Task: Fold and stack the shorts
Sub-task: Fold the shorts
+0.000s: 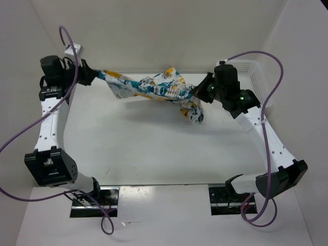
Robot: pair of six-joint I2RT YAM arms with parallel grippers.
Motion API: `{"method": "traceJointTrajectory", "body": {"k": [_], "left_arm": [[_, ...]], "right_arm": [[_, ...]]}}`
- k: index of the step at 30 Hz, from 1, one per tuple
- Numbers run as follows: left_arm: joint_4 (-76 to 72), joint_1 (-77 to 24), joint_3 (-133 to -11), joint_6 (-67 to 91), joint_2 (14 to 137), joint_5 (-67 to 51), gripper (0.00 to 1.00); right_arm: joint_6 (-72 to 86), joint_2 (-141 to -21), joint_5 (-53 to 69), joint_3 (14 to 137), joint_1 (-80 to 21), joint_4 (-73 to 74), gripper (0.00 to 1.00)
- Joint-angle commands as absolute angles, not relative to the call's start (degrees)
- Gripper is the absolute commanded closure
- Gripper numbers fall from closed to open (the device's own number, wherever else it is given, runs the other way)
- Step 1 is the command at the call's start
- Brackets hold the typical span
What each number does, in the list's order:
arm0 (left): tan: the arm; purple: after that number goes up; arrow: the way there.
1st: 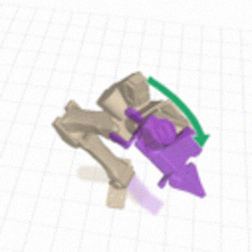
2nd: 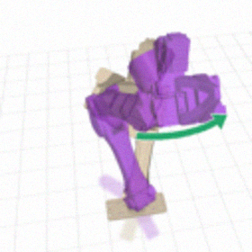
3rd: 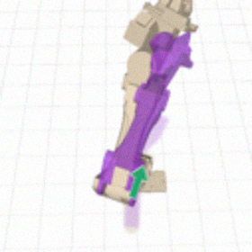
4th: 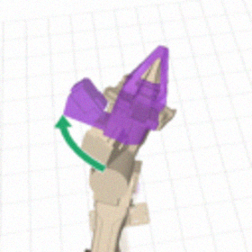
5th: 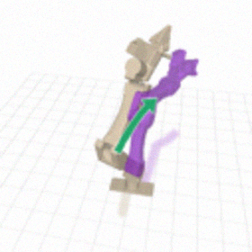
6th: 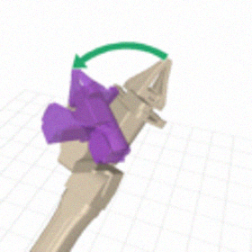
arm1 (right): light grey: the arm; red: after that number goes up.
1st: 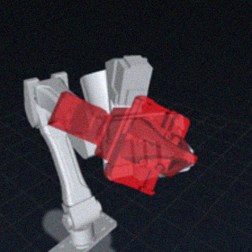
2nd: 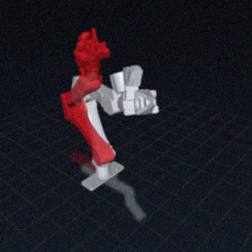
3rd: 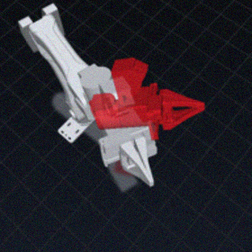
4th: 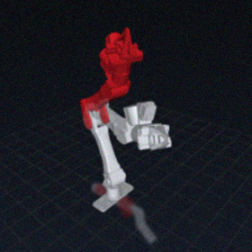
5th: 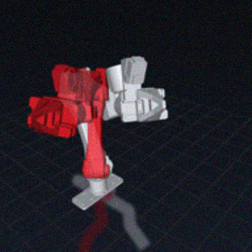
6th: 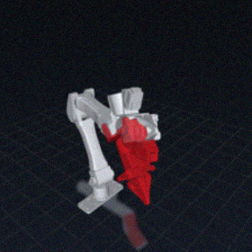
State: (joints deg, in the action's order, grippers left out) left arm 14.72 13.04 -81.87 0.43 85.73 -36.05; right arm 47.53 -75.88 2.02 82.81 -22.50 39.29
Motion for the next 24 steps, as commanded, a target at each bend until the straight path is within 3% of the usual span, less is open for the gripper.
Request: {"method": "traceJointTrajectory", "body": {"k": [1, 10, 19, 24], "left_arm": [[10.5, 15.5, -91.0, 0.0, 80.3, -39.3, 1.0], [2.0, 24.9, -101.5, 0.0, 72.2, -43.1, 1.0], [13.2, 24.9, -125.7, 0.0, 72.6, -39.6, 1.0], [21.1, 24.9, -143.5, 0.0, 80.1, -38.6, 1.0]], "right_arm": [[42.5, -75.2, -1.5, 91.0, -22.1, 46.9, 1.0], [36.3, -69.2, 3.5, 109.1, -22.1, 57.4, 1.0], [31.8, -74.3, 11.2, 138.5, -22.8, 74.1, 1.0], [33.5, -72.6, 12.4, 134.0, -22.8, 74.1, 1.0]]}}
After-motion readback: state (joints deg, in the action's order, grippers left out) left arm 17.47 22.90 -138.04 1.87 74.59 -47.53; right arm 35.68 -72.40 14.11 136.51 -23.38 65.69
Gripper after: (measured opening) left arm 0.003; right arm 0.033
